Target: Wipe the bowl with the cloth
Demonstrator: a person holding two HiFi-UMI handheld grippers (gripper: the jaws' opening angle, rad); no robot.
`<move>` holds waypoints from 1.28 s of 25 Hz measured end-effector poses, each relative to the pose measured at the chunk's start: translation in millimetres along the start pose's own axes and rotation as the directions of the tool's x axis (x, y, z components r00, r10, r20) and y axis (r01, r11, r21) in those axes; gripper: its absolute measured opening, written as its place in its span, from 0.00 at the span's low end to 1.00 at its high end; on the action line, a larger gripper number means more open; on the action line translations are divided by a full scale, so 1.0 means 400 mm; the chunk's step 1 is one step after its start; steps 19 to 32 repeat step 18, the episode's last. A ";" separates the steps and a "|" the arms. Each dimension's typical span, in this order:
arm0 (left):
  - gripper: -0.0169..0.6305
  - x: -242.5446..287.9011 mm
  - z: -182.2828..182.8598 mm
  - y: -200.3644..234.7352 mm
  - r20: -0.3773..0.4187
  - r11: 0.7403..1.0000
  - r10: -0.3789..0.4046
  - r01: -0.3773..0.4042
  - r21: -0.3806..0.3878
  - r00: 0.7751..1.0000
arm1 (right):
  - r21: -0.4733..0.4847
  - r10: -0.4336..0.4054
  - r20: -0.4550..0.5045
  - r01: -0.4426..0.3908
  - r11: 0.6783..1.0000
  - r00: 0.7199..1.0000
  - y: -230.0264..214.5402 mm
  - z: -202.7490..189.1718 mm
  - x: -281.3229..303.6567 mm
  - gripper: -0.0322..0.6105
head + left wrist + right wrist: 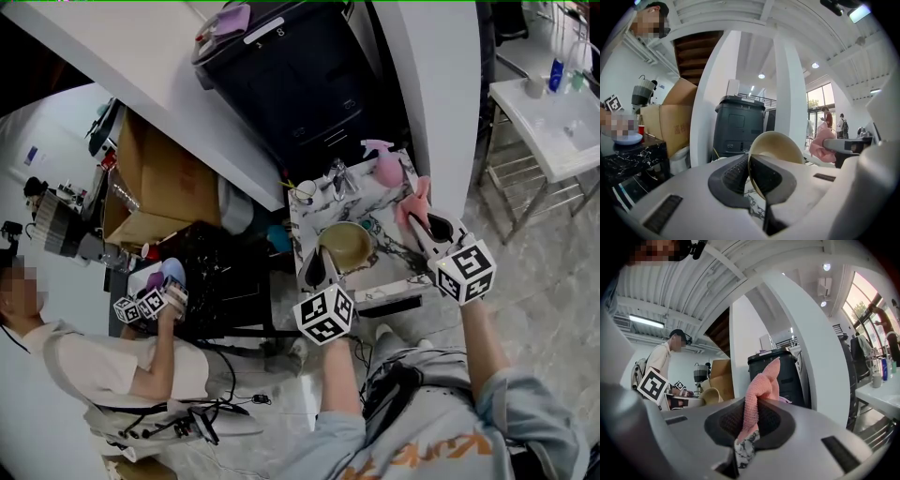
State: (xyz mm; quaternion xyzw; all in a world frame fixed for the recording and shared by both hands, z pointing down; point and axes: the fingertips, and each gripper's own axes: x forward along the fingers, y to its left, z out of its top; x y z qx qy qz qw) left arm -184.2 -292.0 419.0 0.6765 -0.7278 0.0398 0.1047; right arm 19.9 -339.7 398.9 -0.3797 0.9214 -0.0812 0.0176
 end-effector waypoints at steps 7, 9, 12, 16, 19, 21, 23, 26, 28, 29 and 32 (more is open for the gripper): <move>0.07 0.008 -0.001 -0.005 -0.003 1.000 0.009 -0.009 0.006 1.000 | -0.022 -0.003 -0.011 0.003 1.000 1.000 -0.007 -0.003 0.000 0.13; 0.07 0.011 -0.006 -0.009 -0.007 1.000 0.009 -0.009 0.007 1.000 | -0.025 -0.007 -0.012 0.006 1.000 1.000 -0.012 -0.005 -0.002 0.13; 0.07 0.016 -0.013 -0.019 -0.011 1.000 0.004 -0.004 0.011 1.000 | -0.027 -0.013 -0.015 0.012 1.000 1.000 -0.022 -0.010 -0.009 0.13; 0.07 0.027 -0.015 -0.033 -0.019 1.000 -0.004 0.004 0.014 1.000 | -0.028 -0.016 -0.018 0.015 0.999 1.000 -0.038 -0.010 -0.011 0.13; 0.07 0.034 -0.014 -0.037 -0.021 1.000 -0.005 0.005 0.015 1.000 | -0.031 -0.015 -0.017 0.014 0.999 1.000 -0.045 -0.007 -0.008 0.13; 0.07 0.034 -0.014 -0.037 -0.021 1.000 -0.005 0.005 0.015 1.000 | -0.031 -0.015 -0.017 0.014 0.999 1.000 -0.045 -0.007 -0.008 0.13; 0.07 0.034 -0.014 -0.037 -0.021 1.000 -0.005 0.005 0.015 1.000 | -0.031 -0.015 -0.017 0.014 0.999 1.000 -0.045 -0.007 -0.008 0.13; 0.07 0.034 -0.014 -0.037 -0.021 1.000 -0.005 0.005 0.015 1.000 | -0.031 -0.015 -0.017 0.014 0.999 1.000 -0.045 -0.007 -0.008 0.13; 0.07 0.034 -0.014 -0.037 -0.021 1.000 -0.005 0.005 0.015 1.000 | -0.031 -0.015 -0.017 0.014 0.999 1.000 -0.045 -0.007 -0.008 0.13; 0.07 0.034 -0.014 -0.037 -0.021 1.000 -0.005 0.005 0.015 1.000 | -0.031 -0.015 -0.017 0.014 0.999 1.000 -0.045 -0.007 -0.008 0.13; 0.07 0.034 -0.014 -0.037 -0.021 1.000 -0.005 0.005 0.015 1.000 | -0.031 -0.015 -0.017 0.014 0.999 1.000 -0.045 -0.007 -0.008 0.13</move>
